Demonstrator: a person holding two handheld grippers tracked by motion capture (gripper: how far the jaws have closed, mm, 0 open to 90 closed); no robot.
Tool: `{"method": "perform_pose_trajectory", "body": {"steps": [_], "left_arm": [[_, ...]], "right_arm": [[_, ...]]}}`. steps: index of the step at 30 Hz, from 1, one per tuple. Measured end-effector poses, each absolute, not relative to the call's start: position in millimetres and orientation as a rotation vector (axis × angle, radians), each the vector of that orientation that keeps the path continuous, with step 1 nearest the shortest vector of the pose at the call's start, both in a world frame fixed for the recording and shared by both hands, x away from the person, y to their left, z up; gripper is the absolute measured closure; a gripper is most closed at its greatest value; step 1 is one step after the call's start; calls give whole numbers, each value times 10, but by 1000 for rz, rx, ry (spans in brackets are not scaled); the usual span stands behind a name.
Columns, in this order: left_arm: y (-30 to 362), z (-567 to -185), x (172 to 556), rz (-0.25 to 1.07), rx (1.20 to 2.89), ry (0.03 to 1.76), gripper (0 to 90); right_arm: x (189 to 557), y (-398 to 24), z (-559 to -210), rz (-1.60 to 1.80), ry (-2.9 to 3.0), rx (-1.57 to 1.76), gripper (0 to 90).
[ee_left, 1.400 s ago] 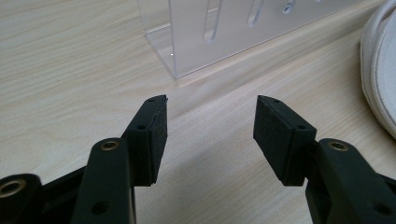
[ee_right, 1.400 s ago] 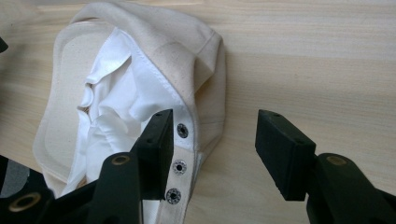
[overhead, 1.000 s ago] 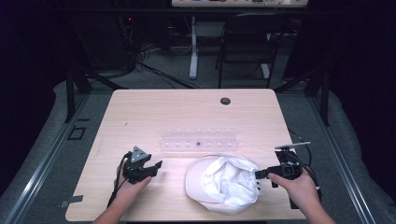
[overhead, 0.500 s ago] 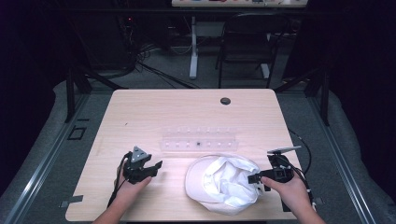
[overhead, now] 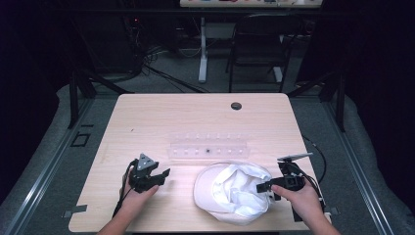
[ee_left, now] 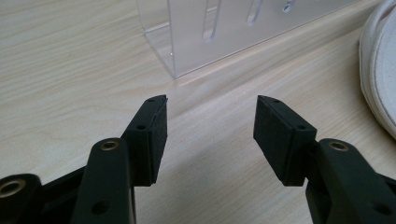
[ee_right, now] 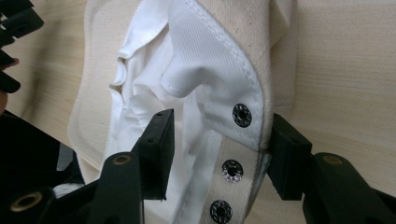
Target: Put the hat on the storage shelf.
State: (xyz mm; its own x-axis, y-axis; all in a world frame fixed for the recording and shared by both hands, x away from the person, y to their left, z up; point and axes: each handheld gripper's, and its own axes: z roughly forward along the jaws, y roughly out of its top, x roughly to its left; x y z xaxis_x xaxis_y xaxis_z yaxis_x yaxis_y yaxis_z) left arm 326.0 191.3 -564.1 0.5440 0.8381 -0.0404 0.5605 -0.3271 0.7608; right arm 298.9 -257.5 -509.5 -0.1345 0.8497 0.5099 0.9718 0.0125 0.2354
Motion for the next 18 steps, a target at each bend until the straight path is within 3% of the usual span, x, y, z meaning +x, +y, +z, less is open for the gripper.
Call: {"method": "perform_pose_trajectory", "body": {"steps": [7, 18], "left_arm": [[1914, -5642, 3261, 472, 2031, 1127, 451], [1913, -5643, 3260, 470, 2030, 1128, 450]], "right_arm": [[3003, -2587, -4996, -832, -2035, -1878, 503], [3034, -2559, -4965, -756, -2016, -1907, 711]]}}
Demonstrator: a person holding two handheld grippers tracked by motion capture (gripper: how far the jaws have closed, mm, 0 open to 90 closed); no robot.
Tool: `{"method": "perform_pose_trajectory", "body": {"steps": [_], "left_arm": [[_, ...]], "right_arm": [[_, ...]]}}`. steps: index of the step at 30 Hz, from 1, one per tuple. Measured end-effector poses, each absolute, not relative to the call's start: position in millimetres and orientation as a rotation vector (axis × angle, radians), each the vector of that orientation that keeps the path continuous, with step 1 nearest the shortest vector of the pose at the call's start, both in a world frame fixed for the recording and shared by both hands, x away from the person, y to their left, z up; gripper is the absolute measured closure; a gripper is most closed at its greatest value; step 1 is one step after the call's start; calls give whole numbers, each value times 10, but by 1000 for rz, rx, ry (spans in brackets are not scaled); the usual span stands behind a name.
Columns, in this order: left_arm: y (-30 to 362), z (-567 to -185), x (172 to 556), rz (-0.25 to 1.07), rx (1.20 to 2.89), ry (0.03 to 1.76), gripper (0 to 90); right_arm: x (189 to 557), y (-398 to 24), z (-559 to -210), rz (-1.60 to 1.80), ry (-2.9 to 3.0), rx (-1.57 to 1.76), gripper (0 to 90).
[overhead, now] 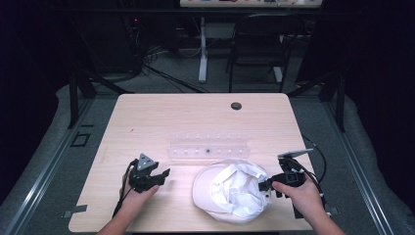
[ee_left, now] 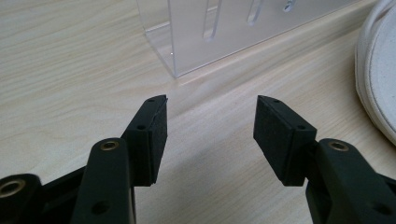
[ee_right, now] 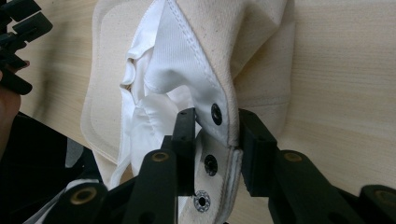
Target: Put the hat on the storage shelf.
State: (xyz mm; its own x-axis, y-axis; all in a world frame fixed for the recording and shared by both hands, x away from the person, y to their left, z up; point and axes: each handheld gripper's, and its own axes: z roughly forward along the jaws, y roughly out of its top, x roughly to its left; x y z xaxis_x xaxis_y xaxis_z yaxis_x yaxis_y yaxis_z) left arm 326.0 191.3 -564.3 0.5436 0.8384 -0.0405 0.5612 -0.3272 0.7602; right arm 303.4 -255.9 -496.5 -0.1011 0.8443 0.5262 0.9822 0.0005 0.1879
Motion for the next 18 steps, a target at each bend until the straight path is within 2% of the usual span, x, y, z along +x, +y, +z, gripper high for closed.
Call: {"method": "perform_pose_trajectory", "body": {"steps": [6, 18], "left_arm": [[1914, -5646, 3263, 469, 2031, 1128, 451], [1912, -5643, 3258, 471, 2032, 1127, 451]], "right_arm": [[3047, -2572, -4934, -738, -2031, -1920, 800], [3080, -2535, -4803, -686, -2139, -1971, 819]]}}
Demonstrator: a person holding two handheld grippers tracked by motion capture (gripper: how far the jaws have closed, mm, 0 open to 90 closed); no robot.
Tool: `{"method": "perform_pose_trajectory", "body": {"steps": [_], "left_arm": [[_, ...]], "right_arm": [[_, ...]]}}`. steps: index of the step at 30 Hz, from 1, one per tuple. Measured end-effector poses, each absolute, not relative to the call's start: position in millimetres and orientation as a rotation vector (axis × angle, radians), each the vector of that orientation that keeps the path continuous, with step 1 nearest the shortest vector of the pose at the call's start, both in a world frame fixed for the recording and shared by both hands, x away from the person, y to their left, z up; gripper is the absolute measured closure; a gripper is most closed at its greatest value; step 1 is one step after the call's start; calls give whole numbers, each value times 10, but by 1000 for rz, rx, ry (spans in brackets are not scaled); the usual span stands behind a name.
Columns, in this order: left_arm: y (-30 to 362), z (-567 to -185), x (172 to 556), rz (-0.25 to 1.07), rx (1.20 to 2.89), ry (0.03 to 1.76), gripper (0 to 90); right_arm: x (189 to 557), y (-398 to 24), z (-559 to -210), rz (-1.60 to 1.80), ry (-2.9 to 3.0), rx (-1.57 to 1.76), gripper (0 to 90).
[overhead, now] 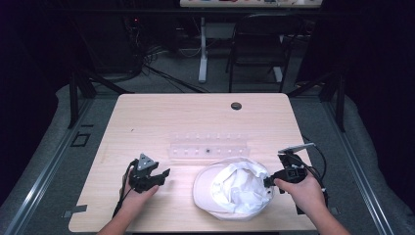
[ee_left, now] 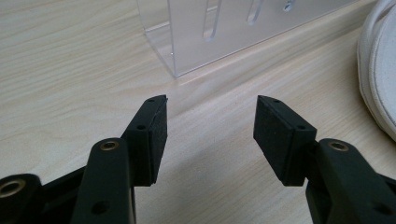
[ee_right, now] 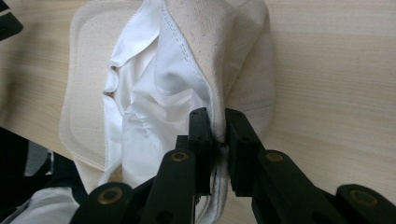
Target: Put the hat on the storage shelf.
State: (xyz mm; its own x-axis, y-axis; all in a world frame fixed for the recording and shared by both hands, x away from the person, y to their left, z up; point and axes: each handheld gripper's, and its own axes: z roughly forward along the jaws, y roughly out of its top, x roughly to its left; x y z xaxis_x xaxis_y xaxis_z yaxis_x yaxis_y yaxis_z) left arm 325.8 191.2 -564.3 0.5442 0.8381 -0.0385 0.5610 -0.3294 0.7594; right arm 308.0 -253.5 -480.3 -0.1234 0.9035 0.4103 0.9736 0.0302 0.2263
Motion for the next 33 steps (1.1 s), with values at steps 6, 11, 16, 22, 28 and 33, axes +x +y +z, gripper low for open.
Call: {"method": "perform_pose_trajectory", "body": {"steps": [6, 11, 16, 22, 28, 33], "left_arm": [[1914, -5643, 3258, 473, 2032, 1128, 451], [1914, -5642, 3257, 474, 2031, 1127, 451], [1914, -5642, 3258, 473, 2031, 1128, 451], [1913, -5642, 3257, 474, 2032, 1127, 451], [1916, -5640, 3258, 472, 2031, 1126, 451], [1914, -5641, 3257, 473, 2031, 1126, 451]], "right_arm": [[3107, -2500, -4742, -646, -2188, -1967, 820], [3141, -2492, -4688, -649, -2164, -1973, 823], [3180, -2478, -4620, -684, -2105, -1971, 823], [3209, -2436, -4515, -734, -2061, -1930, 824], [3248, -2422, -4397, -780, -2003, -1873, 824], [3269, -2393, -4360, -836, -1947, -1851, 824]]}}
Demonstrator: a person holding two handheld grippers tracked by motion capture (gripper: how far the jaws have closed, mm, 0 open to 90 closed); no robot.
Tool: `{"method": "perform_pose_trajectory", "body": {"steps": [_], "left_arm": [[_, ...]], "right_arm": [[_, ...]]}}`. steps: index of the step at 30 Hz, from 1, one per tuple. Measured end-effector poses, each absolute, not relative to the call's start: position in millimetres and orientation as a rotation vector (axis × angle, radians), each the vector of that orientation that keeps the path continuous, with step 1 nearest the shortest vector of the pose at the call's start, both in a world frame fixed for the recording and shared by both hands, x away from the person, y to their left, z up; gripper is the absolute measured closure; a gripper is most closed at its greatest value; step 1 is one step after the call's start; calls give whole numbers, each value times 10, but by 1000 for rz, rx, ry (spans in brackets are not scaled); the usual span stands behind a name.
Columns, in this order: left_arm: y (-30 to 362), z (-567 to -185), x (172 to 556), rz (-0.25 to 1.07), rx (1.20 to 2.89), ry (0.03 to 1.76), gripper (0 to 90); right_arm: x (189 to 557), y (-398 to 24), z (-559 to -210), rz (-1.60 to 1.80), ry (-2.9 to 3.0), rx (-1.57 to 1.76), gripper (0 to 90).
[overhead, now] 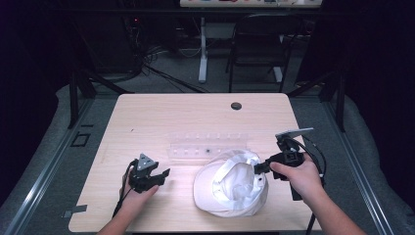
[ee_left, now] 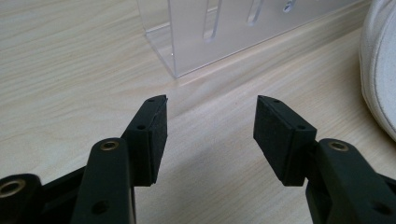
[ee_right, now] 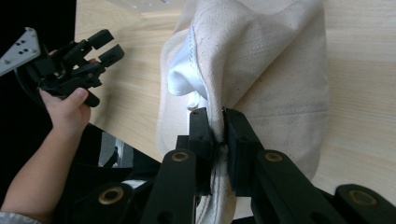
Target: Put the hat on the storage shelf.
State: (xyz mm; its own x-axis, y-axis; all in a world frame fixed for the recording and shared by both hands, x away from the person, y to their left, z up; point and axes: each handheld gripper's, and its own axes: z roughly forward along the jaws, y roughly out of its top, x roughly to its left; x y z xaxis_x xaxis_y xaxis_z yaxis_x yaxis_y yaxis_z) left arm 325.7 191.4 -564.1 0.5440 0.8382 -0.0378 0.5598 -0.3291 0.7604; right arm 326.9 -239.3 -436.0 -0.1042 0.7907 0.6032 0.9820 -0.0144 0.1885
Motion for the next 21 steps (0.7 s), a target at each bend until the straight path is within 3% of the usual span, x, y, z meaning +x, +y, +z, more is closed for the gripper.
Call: {"method": "perform_pose_trajectory", "body": {"steps": [21], "left_arm": [[1911, -5644, 3258, 471, 2034, 1126, 451]], "right_arm": [[3334, -2290, -4152, -944, -1863, -1756, 825]]}}
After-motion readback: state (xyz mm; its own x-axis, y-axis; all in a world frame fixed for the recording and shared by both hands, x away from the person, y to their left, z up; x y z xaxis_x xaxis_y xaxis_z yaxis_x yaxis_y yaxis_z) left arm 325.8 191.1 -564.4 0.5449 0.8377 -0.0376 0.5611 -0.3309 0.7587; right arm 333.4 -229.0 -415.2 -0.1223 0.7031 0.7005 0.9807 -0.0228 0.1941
